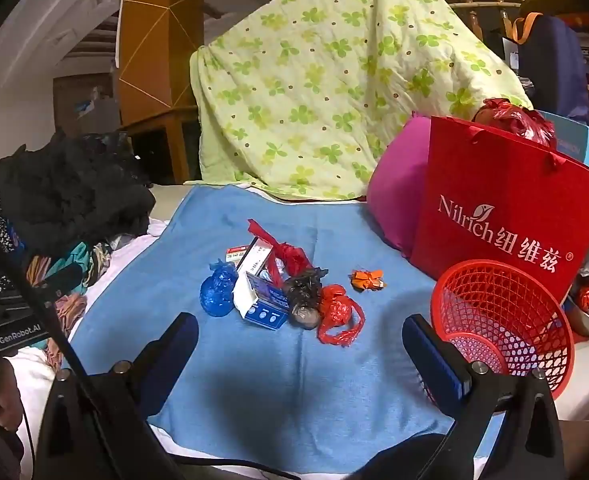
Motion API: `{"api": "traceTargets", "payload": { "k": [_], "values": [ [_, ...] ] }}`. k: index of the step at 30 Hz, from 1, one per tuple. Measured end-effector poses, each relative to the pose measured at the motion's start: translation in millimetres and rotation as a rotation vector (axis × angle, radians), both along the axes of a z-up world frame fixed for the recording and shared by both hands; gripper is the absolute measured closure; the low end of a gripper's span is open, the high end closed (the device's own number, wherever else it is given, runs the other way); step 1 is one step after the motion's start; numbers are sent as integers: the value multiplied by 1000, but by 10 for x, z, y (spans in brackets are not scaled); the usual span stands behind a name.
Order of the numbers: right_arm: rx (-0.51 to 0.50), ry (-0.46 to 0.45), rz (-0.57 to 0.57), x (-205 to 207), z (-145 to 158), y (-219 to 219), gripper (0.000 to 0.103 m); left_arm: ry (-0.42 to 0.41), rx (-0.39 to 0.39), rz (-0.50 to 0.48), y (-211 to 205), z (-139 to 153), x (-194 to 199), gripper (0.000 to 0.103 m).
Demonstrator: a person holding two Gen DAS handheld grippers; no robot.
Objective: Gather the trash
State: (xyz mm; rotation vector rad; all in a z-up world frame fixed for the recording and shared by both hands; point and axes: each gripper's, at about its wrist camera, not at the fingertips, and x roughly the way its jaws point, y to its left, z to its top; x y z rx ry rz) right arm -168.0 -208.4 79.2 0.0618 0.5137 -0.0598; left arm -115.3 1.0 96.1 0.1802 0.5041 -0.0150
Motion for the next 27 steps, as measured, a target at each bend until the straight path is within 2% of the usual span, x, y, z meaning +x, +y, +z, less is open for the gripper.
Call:
{"api": "traceTargets", "payload": {
  "k": [27],
  "values": [
    [5, 6, 0, 37, -22, -24, 0, 9, 2, -8, -26, -53, 16, 0]
  ]
}}
